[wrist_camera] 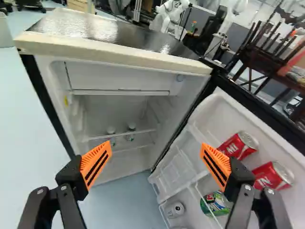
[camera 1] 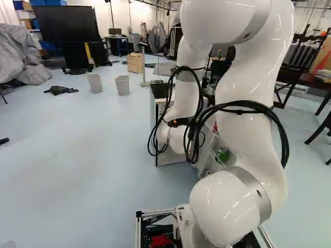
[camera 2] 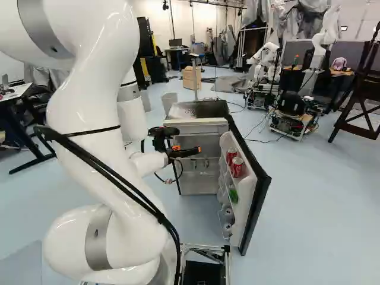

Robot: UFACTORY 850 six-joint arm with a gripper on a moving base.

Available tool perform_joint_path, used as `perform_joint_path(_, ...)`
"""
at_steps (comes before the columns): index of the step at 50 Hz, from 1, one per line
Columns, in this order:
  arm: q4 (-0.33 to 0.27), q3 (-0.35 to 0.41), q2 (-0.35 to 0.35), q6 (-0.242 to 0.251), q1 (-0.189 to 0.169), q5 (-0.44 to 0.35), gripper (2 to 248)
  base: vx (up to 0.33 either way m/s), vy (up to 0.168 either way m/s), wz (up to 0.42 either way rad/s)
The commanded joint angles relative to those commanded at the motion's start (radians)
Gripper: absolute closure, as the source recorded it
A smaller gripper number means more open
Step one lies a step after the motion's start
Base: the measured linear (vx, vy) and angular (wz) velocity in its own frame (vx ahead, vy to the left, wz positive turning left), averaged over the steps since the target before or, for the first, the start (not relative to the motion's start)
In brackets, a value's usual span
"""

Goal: Grab a drink from the fridge

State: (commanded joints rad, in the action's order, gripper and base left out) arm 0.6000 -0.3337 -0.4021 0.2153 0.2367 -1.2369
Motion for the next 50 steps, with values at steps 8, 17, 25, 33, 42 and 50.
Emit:
perform_joint_path(8, -0.021, -0.011, -0.031, -0.048, 0.000, 0.002, 3, 0.000, 0.000, 0.000)
perform_joint_path(17, -0.025, -0.018, -0.052, -0.057, 0.000, 0.002, 3, 0.000, 0.000, 0.000)
perform_joint_path(25, -0.025, -0.019, -0.054, -0.058, 0.000, 0.002, 3, 0.000, 0.000, 0.000)
perform_joint_path(33, -0.025, -0.019, -0.054, -0.058, 0.000, 0.002, 3, 0.000, 0.000, 0.000)
perform_joint_path(42, -0.025, -0.016, -0.052, -0.058, 0.004, -0.002, 3, 0.000, 0.000, 0.000)
perform_joint_path(50, -0.023, -0.009, -0.047, -0.058, 0.016, -0.013, 3, 0.000, 0.000, 0.000)
